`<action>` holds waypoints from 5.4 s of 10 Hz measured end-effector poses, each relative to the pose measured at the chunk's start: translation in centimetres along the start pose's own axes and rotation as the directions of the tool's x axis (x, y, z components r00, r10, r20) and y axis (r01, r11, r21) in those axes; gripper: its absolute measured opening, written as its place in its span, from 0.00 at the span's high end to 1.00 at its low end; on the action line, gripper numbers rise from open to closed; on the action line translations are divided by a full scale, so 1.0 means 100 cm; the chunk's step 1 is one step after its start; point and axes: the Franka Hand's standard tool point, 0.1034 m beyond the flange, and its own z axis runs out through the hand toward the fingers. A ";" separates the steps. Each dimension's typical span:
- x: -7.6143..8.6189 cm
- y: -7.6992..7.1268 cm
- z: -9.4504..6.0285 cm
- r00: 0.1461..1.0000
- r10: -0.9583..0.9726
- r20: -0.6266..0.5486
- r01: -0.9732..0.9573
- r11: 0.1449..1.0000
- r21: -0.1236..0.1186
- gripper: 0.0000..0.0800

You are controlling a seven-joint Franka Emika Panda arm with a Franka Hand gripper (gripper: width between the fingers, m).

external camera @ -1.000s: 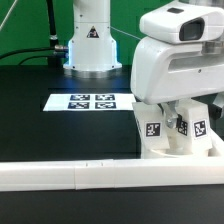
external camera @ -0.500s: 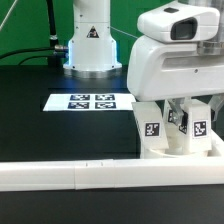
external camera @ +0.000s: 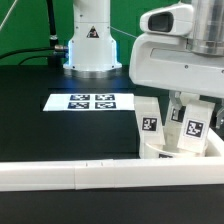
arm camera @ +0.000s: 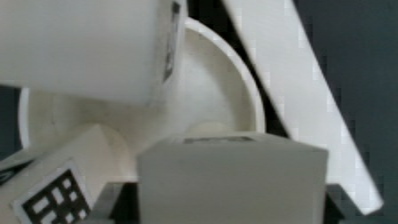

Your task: Assemble stool

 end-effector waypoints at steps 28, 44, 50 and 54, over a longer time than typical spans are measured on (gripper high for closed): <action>0.007 -0.023 -0.022 0.961 0.276 0.032 -0.276 0.935 0.225 0.19; 0.040 0.011 -0.025 0.331 -0.932 -0.146 0.942 0.335 -0.004 0.19; 0.035 0.010 -0.032 0.216 -0.966 -0.139 0.974 0.224 -0.041 0.19; 0.033 0.011 -0.012 0.240 -0.962 -0.133 0.968 0.247 -0.041 0.19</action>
Offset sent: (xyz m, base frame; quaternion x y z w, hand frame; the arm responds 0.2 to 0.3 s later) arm 0.0000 0.0000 0.0000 0.0000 0.0000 0.1296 0.9916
